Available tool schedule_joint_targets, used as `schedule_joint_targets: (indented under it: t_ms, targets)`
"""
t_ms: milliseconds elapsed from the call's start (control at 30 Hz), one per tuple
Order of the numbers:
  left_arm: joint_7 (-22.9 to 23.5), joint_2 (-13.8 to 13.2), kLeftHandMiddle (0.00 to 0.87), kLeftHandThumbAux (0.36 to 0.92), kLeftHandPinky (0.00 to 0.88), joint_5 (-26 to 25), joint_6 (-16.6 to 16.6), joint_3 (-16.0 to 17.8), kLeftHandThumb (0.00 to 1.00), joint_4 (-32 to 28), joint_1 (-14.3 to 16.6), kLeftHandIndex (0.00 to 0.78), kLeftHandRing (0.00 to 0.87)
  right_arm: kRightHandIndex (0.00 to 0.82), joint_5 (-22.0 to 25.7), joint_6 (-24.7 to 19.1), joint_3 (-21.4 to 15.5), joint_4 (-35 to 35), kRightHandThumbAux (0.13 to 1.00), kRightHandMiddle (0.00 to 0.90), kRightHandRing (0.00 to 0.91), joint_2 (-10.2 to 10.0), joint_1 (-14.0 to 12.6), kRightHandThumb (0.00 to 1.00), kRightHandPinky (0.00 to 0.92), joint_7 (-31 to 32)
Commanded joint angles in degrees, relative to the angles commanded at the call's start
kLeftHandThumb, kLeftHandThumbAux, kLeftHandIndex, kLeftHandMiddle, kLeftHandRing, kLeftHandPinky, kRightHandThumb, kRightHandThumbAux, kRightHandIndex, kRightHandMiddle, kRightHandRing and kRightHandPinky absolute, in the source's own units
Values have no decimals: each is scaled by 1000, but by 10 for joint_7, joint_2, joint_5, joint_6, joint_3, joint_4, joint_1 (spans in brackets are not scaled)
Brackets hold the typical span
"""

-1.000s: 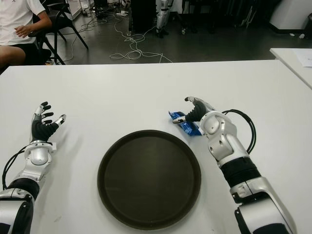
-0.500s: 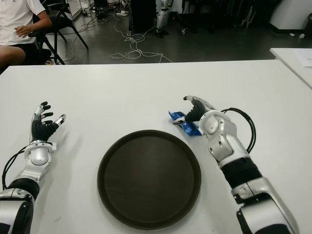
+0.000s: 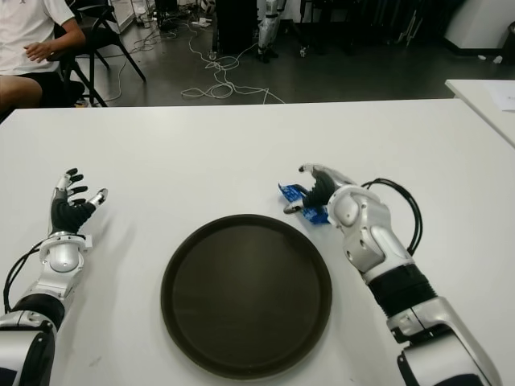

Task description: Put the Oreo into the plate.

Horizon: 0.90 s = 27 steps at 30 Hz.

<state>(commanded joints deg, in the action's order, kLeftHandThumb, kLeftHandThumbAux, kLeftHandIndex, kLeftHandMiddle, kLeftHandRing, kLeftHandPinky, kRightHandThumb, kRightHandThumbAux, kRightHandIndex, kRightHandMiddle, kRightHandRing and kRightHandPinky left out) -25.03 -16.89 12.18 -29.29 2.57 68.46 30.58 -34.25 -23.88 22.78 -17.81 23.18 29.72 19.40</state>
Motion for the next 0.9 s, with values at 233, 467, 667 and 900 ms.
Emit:
schedule_joint_targets:
  t_ms: [233,467,667,900]
  targets:
    - [7,2,178,714,269,-5,-8,5,227,0,0,108,206,0,-18,-3,10,-7,648,0,0,2,2,0,0,2]
    - [7,3,174,720,262,-5,-7,7,234,0,0,108,208,0,-25,-2,12,-25,633,0,0,-2,4,0,0,-2]
    - [4,3,168,723,263,-5,0,7,217,2,2,101,204,0,-30,-6,14,-36,640,0,0,-5,7,0,0,-4]
    - [10,3,169,709,246,-9,2,9,211,3,3,102,199,0,-33,-8,16,-55,638,0,0,-10,14,0,0,-4]
